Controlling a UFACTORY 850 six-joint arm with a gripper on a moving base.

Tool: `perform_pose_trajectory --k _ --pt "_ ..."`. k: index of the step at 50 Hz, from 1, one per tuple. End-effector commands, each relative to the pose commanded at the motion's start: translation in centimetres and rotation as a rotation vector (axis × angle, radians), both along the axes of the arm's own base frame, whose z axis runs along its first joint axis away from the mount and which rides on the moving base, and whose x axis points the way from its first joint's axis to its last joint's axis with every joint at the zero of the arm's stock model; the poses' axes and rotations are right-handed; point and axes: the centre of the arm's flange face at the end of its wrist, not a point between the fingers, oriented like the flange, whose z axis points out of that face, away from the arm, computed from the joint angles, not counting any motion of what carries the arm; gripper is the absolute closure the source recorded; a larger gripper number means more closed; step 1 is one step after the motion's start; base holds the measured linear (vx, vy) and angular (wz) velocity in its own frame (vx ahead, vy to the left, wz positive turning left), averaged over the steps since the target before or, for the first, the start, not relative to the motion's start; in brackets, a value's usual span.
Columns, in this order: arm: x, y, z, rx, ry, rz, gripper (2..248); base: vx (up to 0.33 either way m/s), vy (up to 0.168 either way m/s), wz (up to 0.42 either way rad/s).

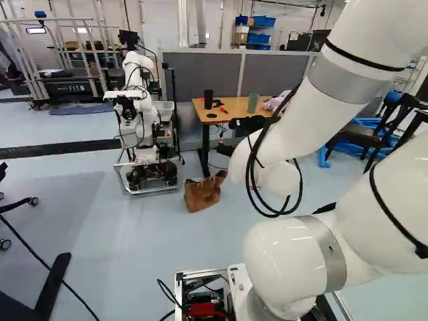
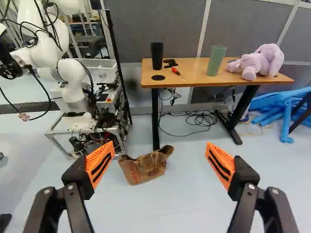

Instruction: Pick up the bag on the ground and place it on the table

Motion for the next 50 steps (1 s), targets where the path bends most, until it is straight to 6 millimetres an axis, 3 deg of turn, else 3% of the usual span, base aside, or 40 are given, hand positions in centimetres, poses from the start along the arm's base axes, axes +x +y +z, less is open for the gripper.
perform_pose_trajectory --k 50 --pt "0.00 0.00 0.00 0.000 0.000 0.000 3 0.154 0.002 -0.016"
